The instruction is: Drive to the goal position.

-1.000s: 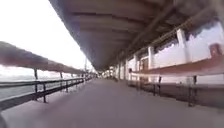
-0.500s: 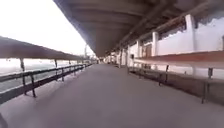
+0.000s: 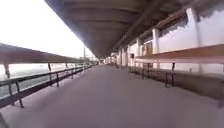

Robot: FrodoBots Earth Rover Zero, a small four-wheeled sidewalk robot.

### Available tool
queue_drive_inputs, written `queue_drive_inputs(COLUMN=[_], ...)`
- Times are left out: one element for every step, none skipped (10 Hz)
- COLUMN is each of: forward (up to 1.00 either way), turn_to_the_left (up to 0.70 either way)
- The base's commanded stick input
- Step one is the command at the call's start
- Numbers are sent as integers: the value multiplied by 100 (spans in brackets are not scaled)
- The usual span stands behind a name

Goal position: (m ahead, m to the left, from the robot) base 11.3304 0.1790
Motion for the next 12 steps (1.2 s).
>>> queue_drive_inputs(forward=[70, 70, 70, 70, 70, 70, 70, 70, 70, 70, 70, 70], turn_to_the_left=[0, 0, 0, 0, 0, 16, 29, 32, 35, 21, 0, 0])
